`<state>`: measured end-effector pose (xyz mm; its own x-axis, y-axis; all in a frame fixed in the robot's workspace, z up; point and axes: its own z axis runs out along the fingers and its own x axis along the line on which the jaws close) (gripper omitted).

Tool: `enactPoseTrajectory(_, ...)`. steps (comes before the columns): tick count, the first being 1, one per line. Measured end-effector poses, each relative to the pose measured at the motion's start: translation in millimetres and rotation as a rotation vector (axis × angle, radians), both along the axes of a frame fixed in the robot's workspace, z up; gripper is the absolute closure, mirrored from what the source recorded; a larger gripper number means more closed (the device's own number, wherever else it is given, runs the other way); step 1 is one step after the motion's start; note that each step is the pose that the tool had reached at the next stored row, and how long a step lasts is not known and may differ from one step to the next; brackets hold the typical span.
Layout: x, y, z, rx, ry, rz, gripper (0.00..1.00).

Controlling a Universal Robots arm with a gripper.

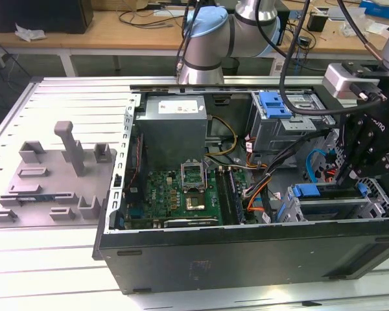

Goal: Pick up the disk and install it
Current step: 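Insert the first disk wire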

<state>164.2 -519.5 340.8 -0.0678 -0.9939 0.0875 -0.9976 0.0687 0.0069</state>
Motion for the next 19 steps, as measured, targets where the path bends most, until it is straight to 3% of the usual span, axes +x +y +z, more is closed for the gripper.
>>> enactPoseTrajectory(19, -0.4, -0.6, 4.2, 0.0034, 0.0, 0.0, 0.84)
